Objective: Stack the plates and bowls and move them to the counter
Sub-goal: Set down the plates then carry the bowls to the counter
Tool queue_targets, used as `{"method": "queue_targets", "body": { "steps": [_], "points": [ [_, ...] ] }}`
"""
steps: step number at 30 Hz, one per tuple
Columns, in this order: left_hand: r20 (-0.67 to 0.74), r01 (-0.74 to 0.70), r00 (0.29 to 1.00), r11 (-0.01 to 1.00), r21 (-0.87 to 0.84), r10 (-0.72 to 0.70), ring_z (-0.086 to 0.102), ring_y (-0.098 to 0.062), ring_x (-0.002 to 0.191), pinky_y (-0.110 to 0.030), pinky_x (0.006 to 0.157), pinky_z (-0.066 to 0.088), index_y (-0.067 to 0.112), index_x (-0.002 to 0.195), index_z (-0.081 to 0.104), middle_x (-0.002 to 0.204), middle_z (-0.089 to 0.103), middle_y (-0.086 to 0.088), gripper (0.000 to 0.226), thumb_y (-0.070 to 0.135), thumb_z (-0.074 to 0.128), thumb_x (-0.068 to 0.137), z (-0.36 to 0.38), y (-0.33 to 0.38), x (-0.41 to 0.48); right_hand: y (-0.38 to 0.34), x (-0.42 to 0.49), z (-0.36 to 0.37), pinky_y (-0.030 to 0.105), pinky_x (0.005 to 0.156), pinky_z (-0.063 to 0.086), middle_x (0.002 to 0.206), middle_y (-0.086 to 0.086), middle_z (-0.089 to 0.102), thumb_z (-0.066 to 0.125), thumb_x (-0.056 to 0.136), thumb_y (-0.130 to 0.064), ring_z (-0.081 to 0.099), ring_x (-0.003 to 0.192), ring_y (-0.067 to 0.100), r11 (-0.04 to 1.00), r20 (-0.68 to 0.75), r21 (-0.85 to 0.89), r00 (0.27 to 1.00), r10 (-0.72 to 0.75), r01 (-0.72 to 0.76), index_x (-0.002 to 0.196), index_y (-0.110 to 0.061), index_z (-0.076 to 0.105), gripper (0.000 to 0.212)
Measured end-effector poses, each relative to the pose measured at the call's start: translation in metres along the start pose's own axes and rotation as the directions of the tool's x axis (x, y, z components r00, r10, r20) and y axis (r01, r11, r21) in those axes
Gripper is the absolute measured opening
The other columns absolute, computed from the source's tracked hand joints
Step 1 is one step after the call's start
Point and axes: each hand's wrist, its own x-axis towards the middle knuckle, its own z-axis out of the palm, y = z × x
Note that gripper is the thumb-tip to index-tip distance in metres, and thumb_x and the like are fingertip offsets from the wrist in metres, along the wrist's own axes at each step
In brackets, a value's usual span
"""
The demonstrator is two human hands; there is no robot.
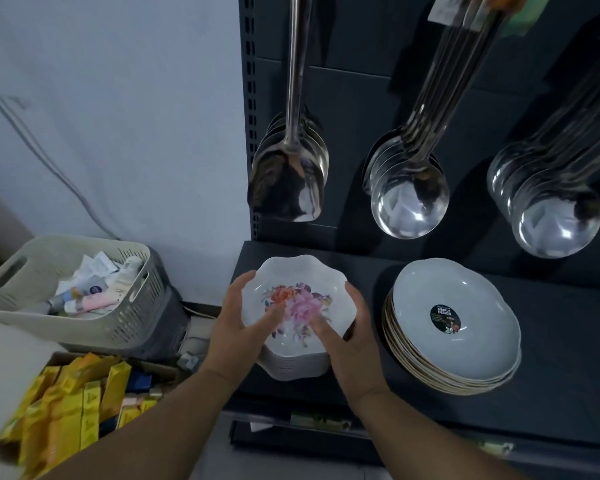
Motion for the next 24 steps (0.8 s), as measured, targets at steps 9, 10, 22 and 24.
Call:
{"method": "queue_targets", "body": {
  "steps": [9, 10, 22, 24],
  "points": [
    [-0.081, 0.037, 0.996, 0.99, 0.132, -0.027, 0.06, -0.014, 0.106, -0.022, 0.08, 0.05, 0.038, 0.136, 0.035, 0.122, 0.057, 0.005, 0.067, 0.027, 0.072, 0.081, 0.007, -0.002, -0.004, 0.004, -0.001, -0.002, 0.029, 0.095, 0.053, 0.121, -0.022, 0.061, 0.084, 0.072, -0.03, 0.059, 0.112, -0.003, 0.998, -0.011, -0.054, 1.0, -0.027, 0.026, 0.135, -0.047, 0.041, 0.078],
    [-0.098, 0.036, 0.995, 0.986, 0.161, -0.021, 0.058, -0.015, 0.109, -0.02, 0.079, 0.048, 0.035, 0.139, 0.033, 0.125, 0.055, 0.004, 0.07, 0.028, 0.071, 0.082, 0.008, -0.003, -0.005, 0.003, -0.001, -0.002, 0.026, 0.094, 0.053, 0.121, -0.023, 0.061, 0.084, 0.073, -0.029, 0.058, 0.11, -0.005, 0.997, -0.013, -0.066, 0.999, -0.037, 0.036, 0.134, -0.047, 0.041, 0.077],
    [-0.049, 0.037, 0.999, 0.946, 0.321, -0.022, 0.051, -0.015, 0.111, -0.024, 0.085, 0.044, 0.037, 0.144, 0.026, 0.131, 0.05, 0.005, 0.077, 0.034, 0.071, 0.081, 0.009, -0.001, 0.015, 0.006, 0.004, 0.01, 0.021, 0.1, 0.044, 0.138, -0.014, 0.047, 0.083, 0.073, -0.028, 0.047, 0.123, 0.004, 0.99, -0.09, -0.135, 0.995, -0.052, 0.04, 0.145, -0.04, 0.028, 0.091],
    [-0.035, 0.024, 0.999, 0.942, 0.336, -0.014, 0.05, -0.011, 0.103, -0.013, 0.072, 0.041, 0.035, 0.143, 0.028, 0.122, 0.051, 0.008, 0.073, 0.03, 0.07, 0.083, 0.008, 0.003, 0.02, 0.007, 0.006, 0.014, 0.021, 0.1, 0.043, 0.14, -0.013, 0.045, 0.084, 0.073, -0.029, 0.046, 0.125, 0.006, 0.989, -0.105, -0.143, 0.993, -0.055, 0.04, 0.145, -0.041, 0.026, 0.094]
  ]
}}
